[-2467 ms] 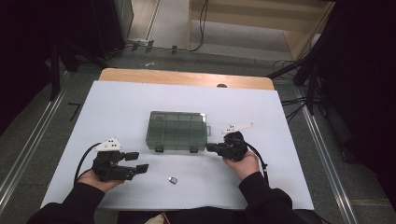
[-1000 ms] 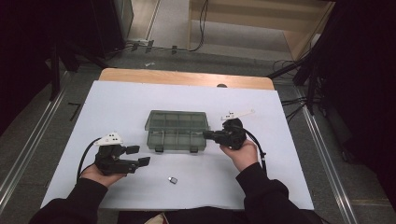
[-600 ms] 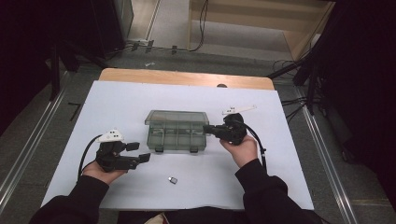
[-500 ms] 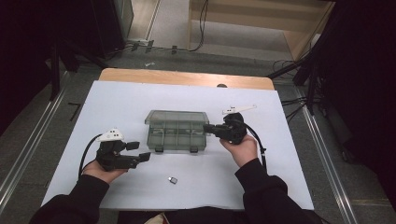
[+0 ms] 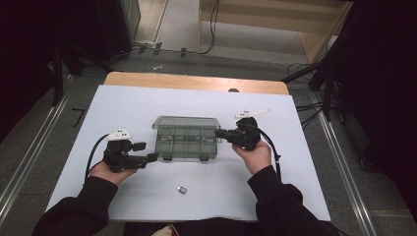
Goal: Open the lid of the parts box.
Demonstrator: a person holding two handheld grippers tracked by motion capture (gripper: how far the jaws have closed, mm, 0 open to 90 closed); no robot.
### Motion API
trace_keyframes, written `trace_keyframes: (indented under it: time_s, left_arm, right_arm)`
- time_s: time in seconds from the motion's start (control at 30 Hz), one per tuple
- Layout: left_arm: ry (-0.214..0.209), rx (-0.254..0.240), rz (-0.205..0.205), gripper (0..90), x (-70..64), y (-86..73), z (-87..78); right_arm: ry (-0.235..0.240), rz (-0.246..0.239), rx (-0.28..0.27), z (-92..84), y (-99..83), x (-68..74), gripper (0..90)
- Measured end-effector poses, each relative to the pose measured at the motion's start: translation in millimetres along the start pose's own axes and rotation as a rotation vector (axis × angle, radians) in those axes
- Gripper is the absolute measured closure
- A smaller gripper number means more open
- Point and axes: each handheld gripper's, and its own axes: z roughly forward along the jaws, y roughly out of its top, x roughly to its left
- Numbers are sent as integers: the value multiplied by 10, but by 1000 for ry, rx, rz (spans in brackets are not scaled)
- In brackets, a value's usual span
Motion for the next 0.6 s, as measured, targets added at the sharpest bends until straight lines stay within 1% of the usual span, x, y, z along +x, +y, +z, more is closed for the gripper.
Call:
trace_keyframes:
  time_s: [0.03, 0.07, 0.13, 0.23, 0.6]
  left_arm:
    - [11, -2, 6, 277, 19, 23, 17]
    - [11, -2, 6, 277, 19, 23, 17]
    - [13, -5, -5, 277, 42, 46, 37]
    - [26, -5, 4, 277, 72, 74, 63]
    - [43, -13, -20, 279, 189, 152, 155]
  right_arm:
    - [-1, -1, 0, -1, 2, -1, 874]
    - [-4, 0, 0, 0, 3, 0, 874]
    - [-7, -1, 1, -1, 4, 1, 874]
    - [-8, -1, -3, -1, 8, 1, 874]
    - [-3, 6, -17, 13, 30, -7, 874]
